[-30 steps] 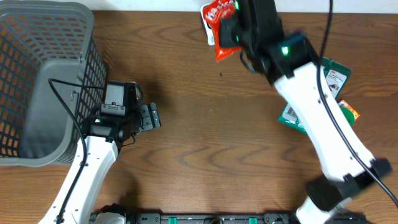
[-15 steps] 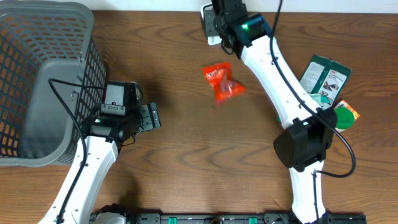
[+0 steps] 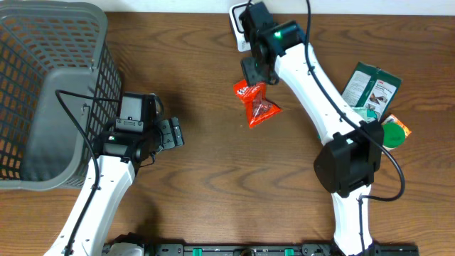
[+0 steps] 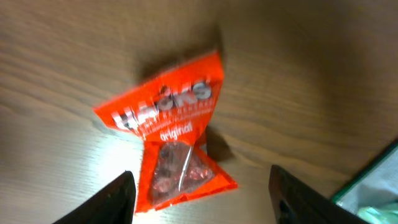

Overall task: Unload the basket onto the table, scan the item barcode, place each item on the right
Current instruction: 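Raise the snack pack to the scanner window with the right gripper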

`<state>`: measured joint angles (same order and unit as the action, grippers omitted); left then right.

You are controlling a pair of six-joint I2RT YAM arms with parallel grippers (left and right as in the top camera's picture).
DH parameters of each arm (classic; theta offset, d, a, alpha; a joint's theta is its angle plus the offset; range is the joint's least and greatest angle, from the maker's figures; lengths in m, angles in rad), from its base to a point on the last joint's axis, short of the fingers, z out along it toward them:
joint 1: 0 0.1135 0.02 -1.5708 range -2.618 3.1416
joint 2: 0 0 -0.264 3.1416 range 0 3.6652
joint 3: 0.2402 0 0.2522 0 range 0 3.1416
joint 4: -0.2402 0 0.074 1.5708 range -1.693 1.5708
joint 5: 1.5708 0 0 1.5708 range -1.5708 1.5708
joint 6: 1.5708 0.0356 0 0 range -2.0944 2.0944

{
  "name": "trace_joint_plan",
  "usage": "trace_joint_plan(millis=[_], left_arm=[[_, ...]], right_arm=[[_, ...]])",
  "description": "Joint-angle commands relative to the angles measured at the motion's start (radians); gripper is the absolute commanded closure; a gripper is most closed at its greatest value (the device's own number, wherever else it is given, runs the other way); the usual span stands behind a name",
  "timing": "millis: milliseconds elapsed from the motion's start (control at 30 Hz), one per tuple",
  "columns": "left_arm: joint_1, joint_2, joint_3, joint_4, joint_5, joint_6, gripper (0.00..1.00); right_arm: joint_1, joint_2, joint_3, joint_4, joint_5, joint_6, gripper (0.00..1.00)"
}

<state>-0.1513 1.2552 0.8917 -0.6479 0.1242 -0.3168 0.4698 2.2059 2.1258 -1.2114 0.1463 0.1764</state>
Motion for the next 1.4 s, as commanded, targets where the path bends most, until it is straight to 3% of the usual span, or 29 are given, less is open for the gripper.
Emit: trace_joint_plan(millis=[0,400,567,600,700,733,1033,1167,1300,1367], left_arm=[[0.004,0.005,-0.003,-0.003,-0.013,0.005,0.15],[0.004,0.005,-0.003,-0.003,-0.013,0.005,0.15],[0.004,0.005,-0.003,-0.003,-0.013,0.005,0.15],[0.004,0.005,-0.003,-0.003,-0.013,0.005,0.15],[0.004,0.005,-0.003,-0.003,-0.013,0.005,0.15],[0.004,0.006,-0.003,-0.003,-0.013,0.005,0.15],[0.004,0.005,-0.003,-0.003,-0.013,0.005,0.15],[0.004,0.006,-0.003,-0.003,-0.013,0.005,0.15],[0.004,0.005,-0.003,-0.003,-0.013,0.005,0.15],[0.004,0.006,-0.003,-0.003,-0.013,0.005,0.15]], right_arm=[[-0.004,-0.010,-0.118,0.050,-0.051,0.013,0.37],[-0.003,-0.010,-0.418,0.413,-0.077,0.007,0.51],[-0.003,-0.010,-0.454,0.431,-0.077,0.006,0.53],[-0.004,-0.010,-0.454,0.429,-0.076,0.006,0.60],[-0.004,-0.015,-0.452,0.434,-0.077,0.006,0.96],[-0.004,-0.020,-0.448,0.439,-0.077,0.005,0.99],[-0.002,-0.246,-0.406,0.435,-0.077,-0.006,0.99],[-0.002,-0.365,-0.406,0.446,-0.061,0.057,0.99],[-0.002,-0.406,-0.407,0.538,0.018,0.133,0.99],[-0.004,-0.385,-0.407,0.666,0.090,0.168,0.99]])
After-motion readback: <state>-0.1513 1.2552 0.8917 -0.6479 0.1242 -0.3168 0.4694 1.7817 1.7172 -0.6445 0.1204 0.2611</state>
